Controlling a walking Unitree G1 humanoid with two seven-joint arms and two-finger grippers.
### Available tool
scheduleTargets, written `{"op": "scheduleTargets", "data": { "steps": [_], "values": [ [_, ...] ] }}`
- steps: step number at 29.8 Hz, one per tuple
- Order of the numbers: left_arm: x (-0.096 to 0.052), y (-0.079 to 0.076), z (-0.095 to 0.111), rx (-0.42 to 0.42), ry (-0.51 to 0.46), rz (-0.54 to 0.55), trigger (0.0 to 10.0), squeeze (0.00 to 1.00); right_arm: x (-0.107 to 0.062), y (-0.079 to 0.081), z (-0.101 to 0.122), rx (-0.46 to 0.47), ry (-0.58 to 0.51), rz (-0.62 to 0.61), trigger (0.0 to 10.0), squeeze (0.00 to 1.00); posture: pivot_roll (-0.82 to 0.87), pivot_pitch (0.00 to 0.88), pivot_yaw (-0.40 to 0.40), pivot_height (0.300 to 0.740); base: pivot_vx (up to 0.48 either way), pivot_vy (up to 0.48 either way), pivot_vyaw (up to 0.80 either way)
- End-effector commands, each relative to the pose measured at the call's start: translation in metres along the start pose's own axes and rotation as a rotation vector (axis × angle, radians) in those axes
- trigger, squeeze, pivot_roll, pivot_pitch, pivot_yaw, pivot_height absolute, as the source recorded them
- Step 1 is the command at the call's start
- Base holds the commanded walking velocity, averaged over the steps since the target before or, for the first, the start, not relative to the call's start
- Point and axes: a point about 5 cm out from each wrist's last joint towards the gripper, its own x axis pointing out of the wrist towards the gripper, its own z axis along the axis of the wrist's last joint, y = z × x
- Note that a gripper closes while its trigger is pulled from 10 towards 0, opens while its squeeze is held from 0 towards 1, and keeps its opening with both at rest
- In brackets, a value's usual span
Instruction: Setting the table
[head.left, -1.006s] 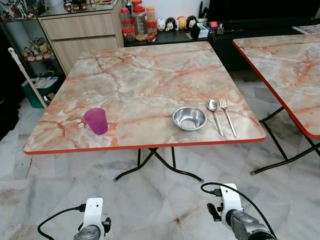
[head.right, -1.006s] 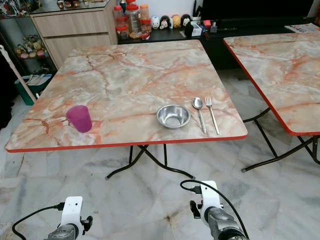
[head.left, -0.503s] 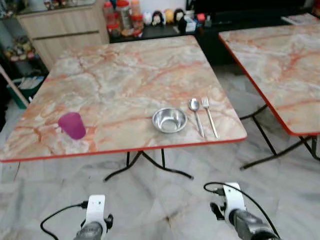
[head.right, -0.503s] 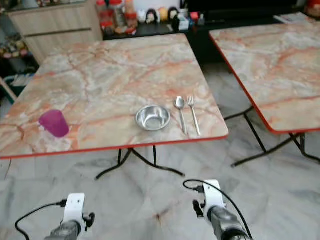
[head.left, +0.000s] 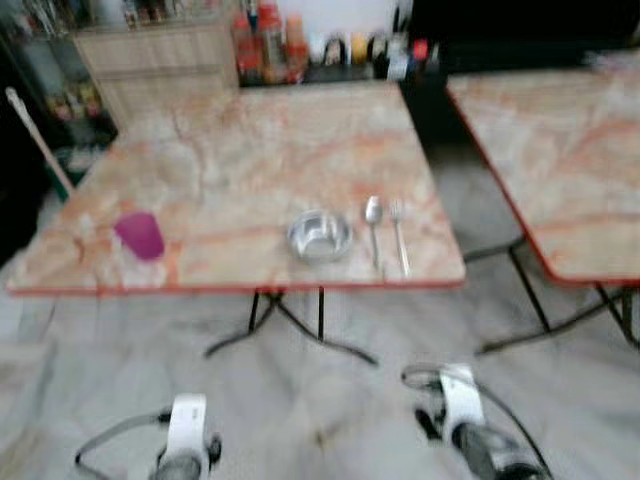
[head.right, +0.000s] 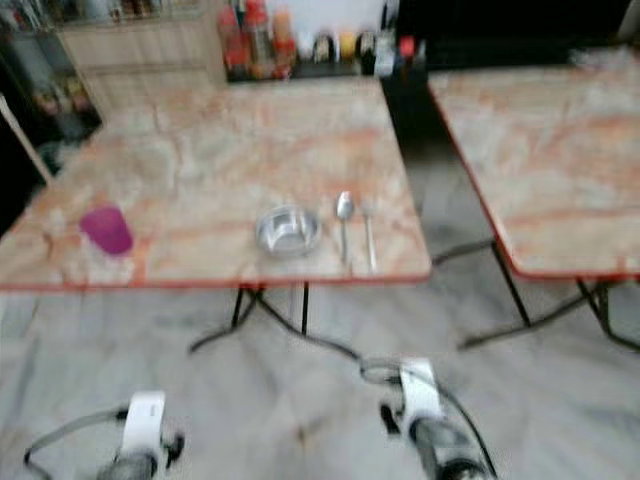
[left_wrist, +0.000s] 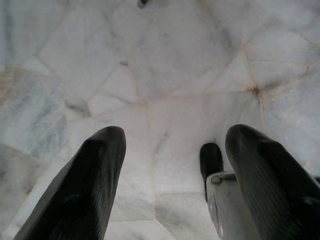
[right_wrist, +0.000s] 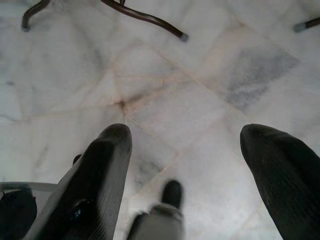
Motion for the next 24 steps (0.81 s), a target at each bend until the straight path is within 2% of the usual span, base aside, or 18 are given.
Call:
{"op": "scheduleTargets", "data": {
  "steps": [1,13,24],
  "values": [
    [-0.0002,-0.0022,-0.0021,-0.003,0.013,0.0,10.0,0.0,-0.0011,-0.0062,-0.0001,0.005,0.0,-0.018,10.0,0.0,-0.03,0.016,0.066,0.74,0.0,0.0,0.0],
    [-0.0002,-0.004,-0.0001,-0.054,-0.006,-0.011,10.0,0.0,-0.0011,-0.0063,0.0018,0.015,-0.006,-0.011,10.0,0.0,-0.03,0.04,0.063,0.74,0.0,0.0,0.0],
    [-0.0001,-0.0041,-0.0002,-0.054,0.0,-0.006,10.0,0.0,-0.0012,-0.0067,0.0019,0.001,0.002,-0.011,10.0,0.0,-0.03,0.041,0.062,0.74,0.303,0.0,0.0]
  ]
}}
